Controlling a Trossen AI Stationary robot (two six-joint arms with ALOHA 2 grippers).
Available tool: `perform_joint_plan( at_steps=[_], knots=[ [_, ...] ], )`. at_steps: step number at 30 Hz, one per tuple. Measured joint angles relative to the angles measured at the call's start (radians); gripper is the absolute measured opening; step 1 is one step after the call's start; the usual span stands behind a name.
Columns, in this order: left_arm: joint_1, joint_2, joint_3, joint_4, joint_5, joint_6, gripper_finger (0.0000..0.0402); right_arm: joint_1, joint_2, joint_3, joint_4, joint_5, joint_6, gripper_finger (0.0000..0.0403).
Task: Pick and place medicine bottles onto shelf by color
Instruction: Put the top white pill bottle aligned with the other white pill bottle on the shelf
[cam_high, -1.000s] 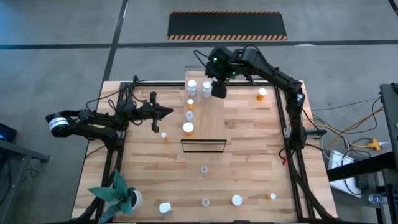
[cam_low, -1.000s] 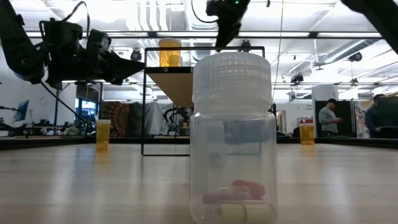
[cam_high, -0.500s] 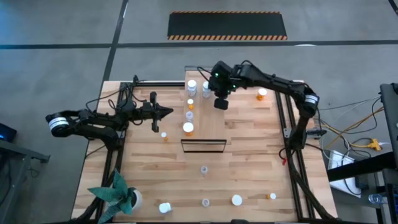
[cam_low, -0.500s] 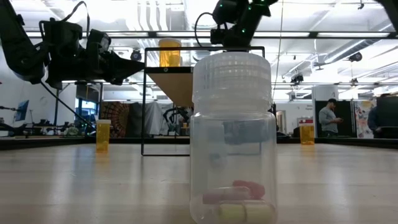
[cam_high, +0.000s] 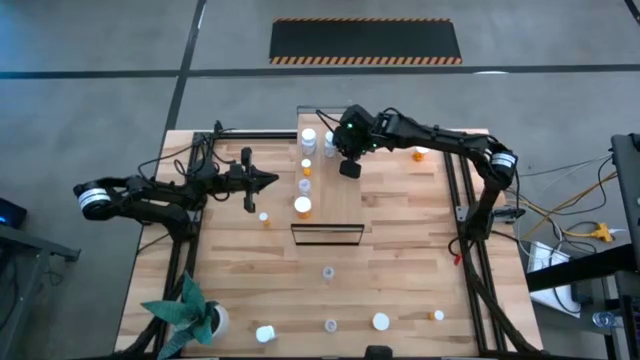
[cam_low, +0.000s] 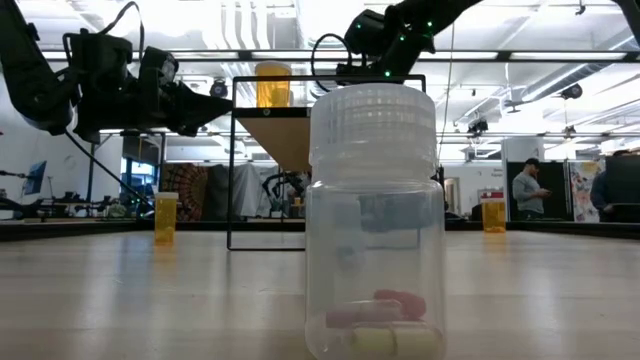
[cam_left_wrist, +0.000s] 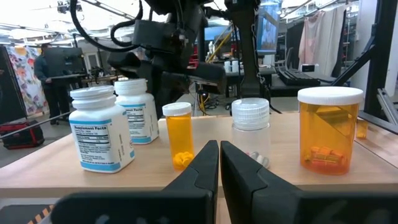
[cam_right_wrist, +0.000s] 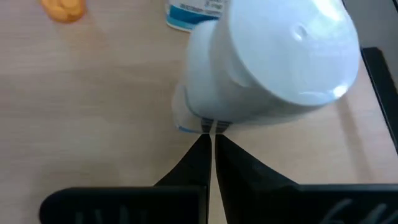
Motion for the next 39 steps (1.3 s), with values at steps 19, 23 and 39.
perform_joint_plan(
  at_steps=[19,23,39],
  knots=[
    [0.000,0.000,0.000,0.001,0.000,0.000,0.0000,-0.002,-0.134,-0.108,0.123,0.001,-0.008,0.0013],
    [0.000,0.000,0.000,0.003,0.000,0.000,0.0000,-0.002,-0.183,-0.222,0.273,0.001,0.012,0.0013],
    [0.000,0.000,0.002,0.003,0.000,-0.001,0.0000,-0.008,-0.115,-0.243,0.401,0.001,0.017,0.0013]
  ],
)
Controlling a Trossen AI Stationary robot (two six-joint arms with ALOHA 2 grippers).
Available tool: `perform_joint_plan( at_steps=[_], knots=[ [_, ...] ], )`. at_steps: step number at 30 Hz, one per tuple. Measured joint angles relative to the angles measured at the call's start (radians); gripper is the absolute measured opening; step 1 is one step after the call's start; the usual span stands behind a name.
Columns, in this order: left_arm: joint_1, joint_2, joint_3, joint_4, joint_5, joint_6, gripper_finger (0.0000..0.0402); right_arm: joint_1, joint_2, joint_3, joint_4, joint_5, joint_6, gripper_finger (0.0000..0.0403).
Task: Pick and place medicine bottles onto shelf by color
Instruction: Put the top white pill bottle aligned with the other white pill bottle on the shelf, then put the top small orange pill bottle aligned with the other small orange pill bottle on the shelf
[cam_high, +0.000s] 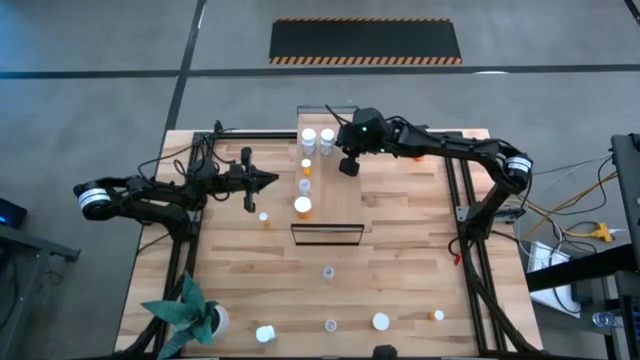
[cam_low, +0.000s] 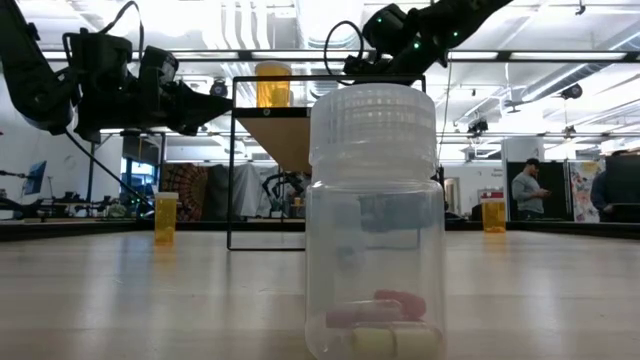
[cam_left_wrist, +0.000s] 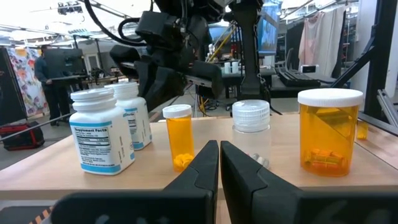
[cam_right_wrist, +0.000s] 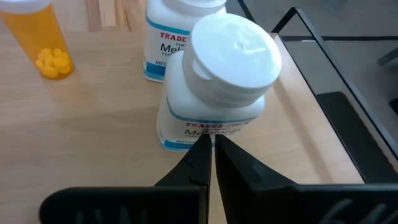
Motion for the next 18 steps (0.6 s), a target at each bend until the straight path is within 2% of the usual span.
perform_joint_plan(
  at_steps=[8,14,18],
  knots=[
    [0.000,0.000,0.000,-0.003,0.000,0.000,0.0000,0.000,-0.071,0.005,-0.025,0.054,-0.008,0.0013],
    [0.000,0.000,0.000,-0.003,0.000,0.000,0.0000,0.007,-0.148,0.012,-0.045,0.051,0.002,0.0013],
    [-0.001,0.000,0.001,-0.005,0.002,-0.036,0.0000,0.009,-0.205,-0.011,-0.087,0.006,0.000,0.0012]
  ],
)
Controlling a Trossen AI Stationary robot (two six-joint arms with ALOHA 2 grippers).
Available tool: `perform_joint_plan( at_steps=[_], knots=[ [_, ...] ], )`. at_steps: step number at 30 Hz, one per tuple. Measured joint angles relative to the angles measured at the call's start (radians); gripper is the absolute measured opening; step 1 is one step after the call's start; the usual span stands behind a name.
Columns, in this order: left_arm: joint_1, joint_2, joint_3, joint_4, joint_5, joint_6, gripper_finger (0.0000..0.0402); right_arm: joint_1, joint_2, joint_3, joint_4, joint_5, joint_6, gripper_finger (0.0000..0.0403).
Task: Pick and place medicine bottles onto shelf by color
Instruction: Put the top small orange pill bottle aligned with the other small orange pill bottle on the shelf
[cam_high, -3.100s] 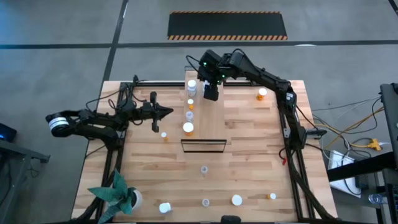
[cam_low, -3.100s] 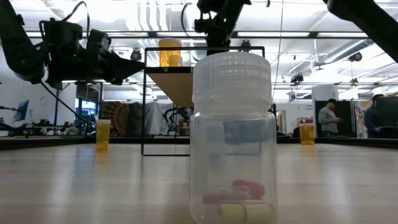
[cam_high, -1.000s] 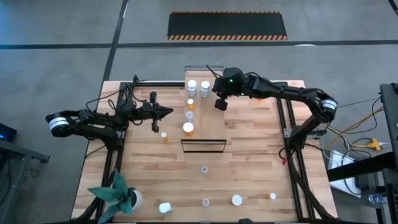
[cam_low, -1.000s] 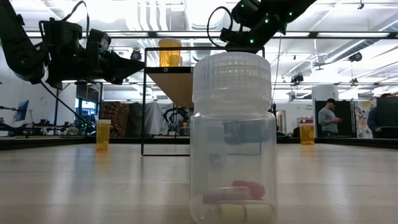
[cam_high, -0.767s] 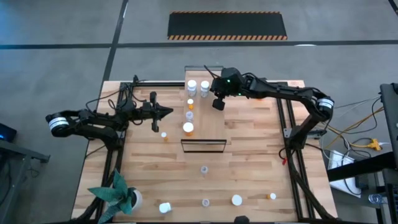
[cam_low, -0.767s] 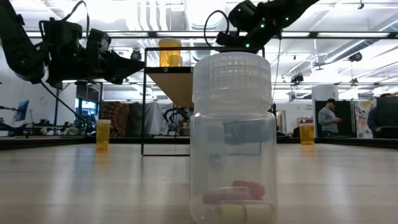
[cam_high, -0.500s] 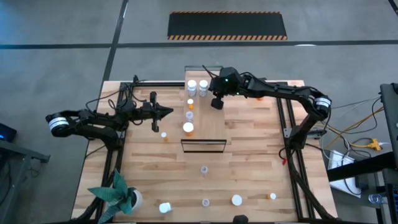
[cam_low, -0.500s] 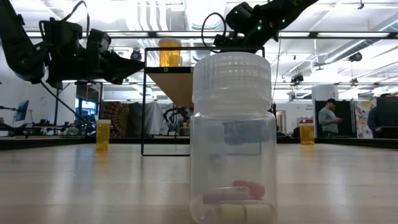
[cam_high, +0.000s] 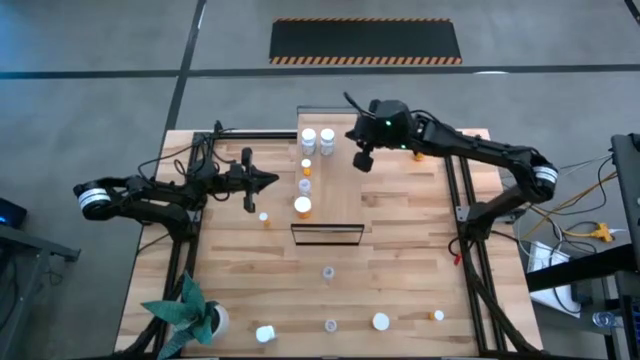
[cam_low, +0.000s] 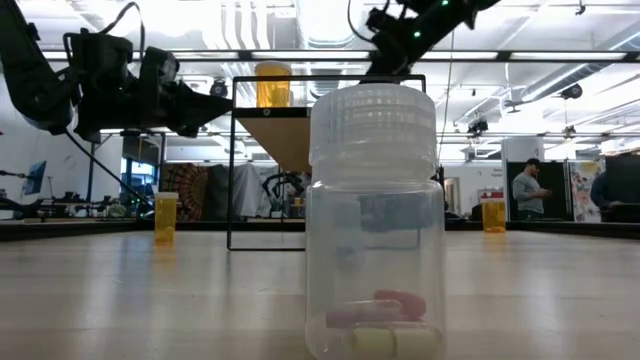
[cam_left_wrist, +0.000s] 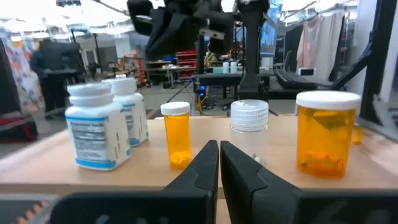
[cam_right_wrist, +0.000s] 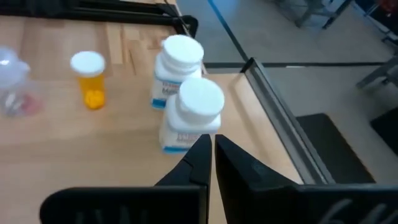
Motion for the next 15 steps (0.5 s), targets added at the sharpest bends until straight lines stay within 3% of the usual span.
perform_joint_plan(
  at_steps=[4,10,15],
  knots=[
    [0.000,-0.005,0.006,0.001,0.071,-0.023,0.0000,0.000,-0.088,-0.129,0.080,-0.006,0.001,0.0009],
    [0.000,-0.091,-0.003,-0.020,0.080,-0.024,0.0000,0.000,-0.259,-0.342,0.202,-0.007,0.049,0.0009],
    [0.000,-0.221,0.019,-0.268,0.103,-0.017,0.0000,0.000,-0.391,-0.462,0.218,-0.007,0.099,0.0009]
  ],
)
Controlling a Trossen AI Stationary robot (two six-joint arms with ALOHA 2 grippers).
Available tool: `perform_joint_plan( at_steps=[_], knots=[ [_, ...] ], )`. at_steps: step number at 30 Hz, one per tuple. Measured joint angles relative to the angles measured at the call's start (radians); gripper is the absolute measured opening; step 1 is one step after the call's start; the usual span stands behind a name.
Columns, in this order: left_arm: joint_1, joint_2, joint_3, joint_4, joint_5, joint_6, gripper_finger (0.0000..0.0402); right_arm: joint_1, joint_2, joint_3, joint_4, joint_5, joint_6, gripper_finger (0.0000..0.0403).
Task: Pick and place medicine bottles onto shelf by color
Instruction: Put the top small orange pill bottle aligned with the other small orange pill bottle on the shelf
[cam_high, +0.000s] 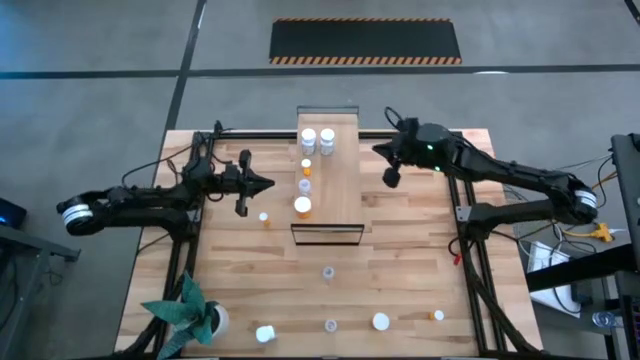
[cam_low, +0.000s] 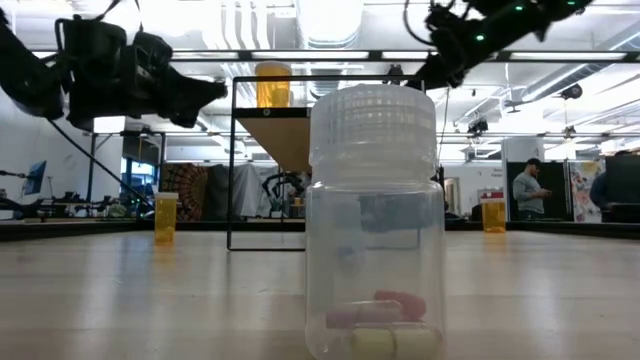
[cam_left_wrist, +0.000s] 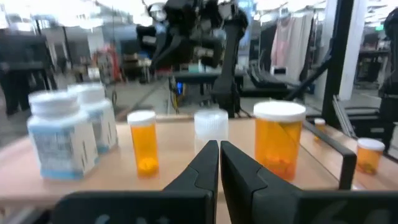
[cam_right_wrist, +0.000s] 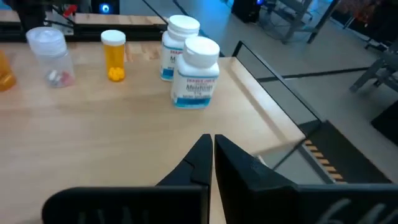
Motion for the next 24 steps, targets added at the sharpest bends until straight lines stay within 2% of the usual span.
perform_joint_plan(
  at_steps=[8,10,14,16,19,24],
  knots=[
    [-0.022,-0.218,0.058,-0.466,-0.017,0.002,0.0000,0.002,-0.121,-0.162,0.109,0.000,0.010,0.0009],
    [-0.036,-0.270,0.094,-0.643,-0.057,0.007,0.0000,0.002,-0.135,-0.190,0.129,0.000,0.010,0.0009],
    [-0.098,-0.338,0.188,-0.967,-0.231,0.027,0.0000,0.002,-0.147,-0.223,0.152,-0.001,0.008,0.0009],
    [-0.147,-0.345,0.223,-1.027,-0.305,0.018,0.0004,0.002,-0.148,-0.232,0.161,-0.001,0.004,0.0009],
    [-0.217,-0.330,0.280,-1.096,-0.359,-0.027,0.0023,0.002,-0.146,-0.242,0.161,-0.001,-0.005,0.0009],
    [-0.307,-0.254,0.395,-1.340,-0.489,-0.102,0.0070,0.002,-0.146,-0.251,0.161,-0.002,-0.018,0.0009]
  ],
)
